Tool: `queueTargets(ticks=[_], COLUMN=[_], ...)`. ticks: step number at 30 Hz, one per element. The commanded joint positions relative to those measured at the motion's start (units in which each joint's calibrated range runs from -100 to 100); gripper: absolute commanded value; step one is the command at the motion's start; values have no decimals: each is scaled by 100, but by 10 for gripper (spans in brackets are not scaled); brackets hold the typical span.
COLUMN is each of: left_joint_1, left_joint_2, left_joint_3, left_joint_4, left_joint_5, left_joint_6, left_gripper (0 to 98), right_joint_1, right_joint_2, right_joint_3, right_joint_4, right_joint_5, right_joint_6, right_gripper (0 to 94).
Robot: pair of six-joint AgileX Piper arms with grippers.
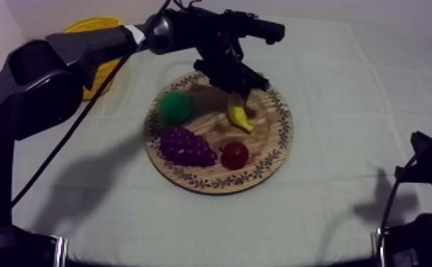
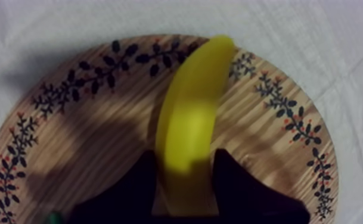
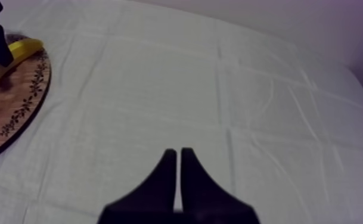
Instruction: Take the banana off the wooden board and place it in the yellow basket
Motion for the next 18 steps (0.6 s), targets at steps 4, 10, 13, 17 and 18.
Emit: queueTargets(ticks=[4,10,13,17,18], left_joint_1=[0,2,8,13,15], left_joint_2=[13,14,14,14,12], left_joint_3=[-15,-23,-27,-29,-29], left_joint_4=[-5,-24,-41,-54,-57], left_joint_5=[6,7,11,14,15], left_joint_6=[2,9,19,28,29], left_gripper=[370,340,315,294,292], right_joint_1=[0,0,0,0,0], right_joint_2=[-5,-5,-5,-5,-5], right_joint_3=[5,5,5,5,5], right_joint_4=[1,1,1,1,1], right_joint_5=[3,3,3,3,3], right_joint_6=[0,0,0,0,0], right_gripper=[4,4,4,4,4])
